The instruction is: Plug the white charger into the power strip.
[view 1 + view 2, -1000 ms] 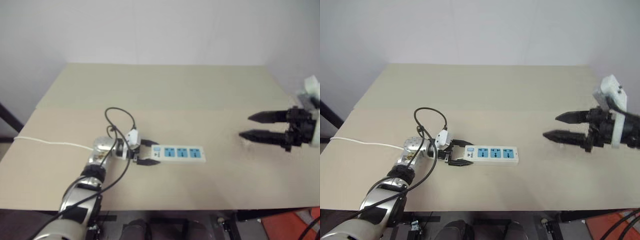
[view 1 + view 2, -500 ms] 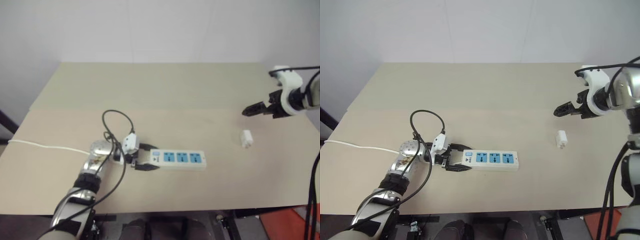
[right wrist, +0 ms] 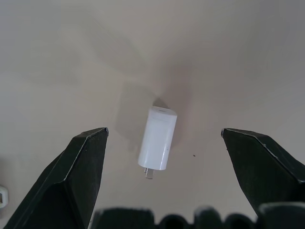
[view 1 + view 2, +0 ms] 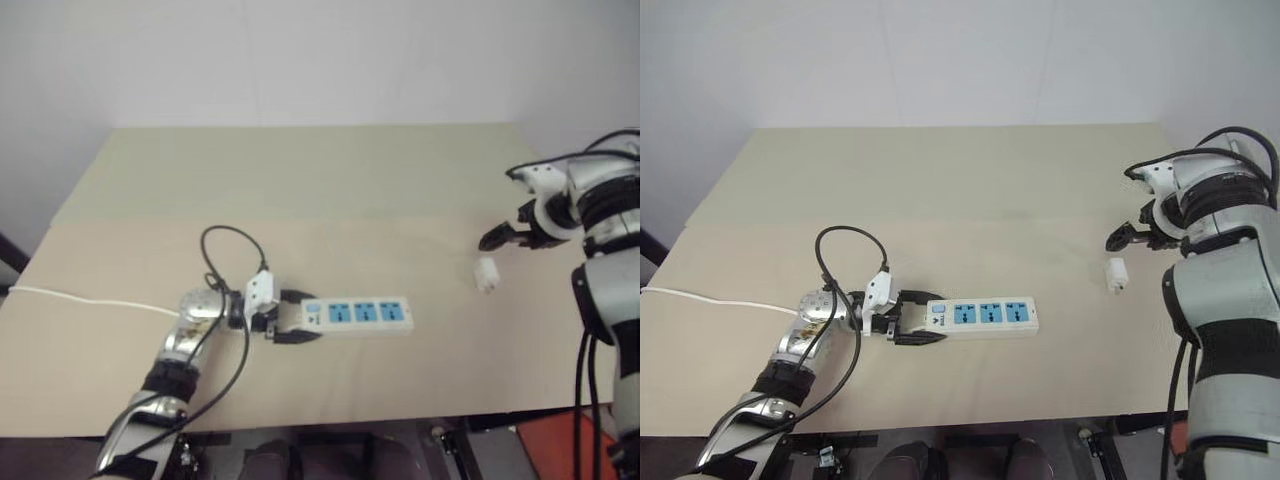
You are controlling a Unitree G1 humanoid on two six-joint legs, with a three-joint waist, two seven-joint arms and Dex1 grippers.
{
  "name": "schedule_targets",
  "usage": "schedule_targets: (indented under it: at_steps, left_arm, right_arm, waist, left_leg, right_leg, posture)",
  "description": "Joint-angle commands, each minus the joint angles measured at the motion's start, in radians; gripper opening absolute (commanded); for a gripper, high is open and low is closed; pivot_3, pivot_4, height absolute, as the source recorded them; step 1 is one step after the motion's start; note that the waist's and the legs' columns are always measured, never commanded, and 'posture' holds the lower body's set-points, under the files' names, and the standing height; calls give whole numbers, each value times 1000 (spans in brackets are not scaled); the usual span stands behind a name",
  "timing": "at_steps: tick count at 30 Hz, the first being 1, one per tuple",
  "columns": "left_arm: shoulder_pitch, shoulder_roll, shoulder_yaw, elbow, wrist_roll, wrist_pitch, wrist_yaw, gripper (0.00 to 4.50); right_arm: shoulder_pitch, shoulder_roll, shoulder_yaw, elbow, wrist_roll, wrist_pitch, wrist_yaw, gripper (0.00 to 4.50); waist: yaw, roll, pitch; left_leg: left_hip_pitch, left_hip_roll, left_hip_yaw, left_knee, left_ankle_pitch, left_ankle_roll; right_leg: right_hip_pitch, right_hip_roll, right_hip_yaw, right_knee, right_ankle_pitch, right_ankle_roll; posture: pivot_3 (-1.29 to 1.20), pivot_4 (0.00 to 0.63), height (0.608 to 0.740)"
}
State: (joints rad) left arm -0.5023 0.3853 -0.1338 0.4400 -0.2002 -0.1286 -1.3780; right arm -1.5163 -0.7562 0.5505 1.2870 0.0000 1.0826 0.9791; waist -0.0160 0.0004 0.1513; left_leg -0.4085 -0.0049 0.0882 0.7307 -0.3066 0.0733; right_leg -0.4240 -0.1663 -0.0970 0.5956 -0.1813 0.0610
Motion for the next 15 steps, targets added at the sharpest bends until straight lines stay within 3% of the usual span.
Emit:
schedule_targets:
  at_steps: [1,15]
  left_arm:
    - [29,7,-21,-42,-2,20,12,3260]
    - [86,37,-19,-125,-10,59,57,3260]
  right_arm:
    - [3,17,-63,27,-46,-55,-21,4500]
    - [79,108,-235,59,-117,-140,-147,4500]
  waist:
    - [-4,0,0]
    - [-15,1,0]
  left_leg:
    - [1,0,0,-1,0,-1]
    - [3,2,0,-1,2,-3]
  right_leg:
    - [0,0,0,0,0,0]
    - [1,2,0,1,0,-1]
  posture:
    - [0,150,740]
    - [0,150,740]
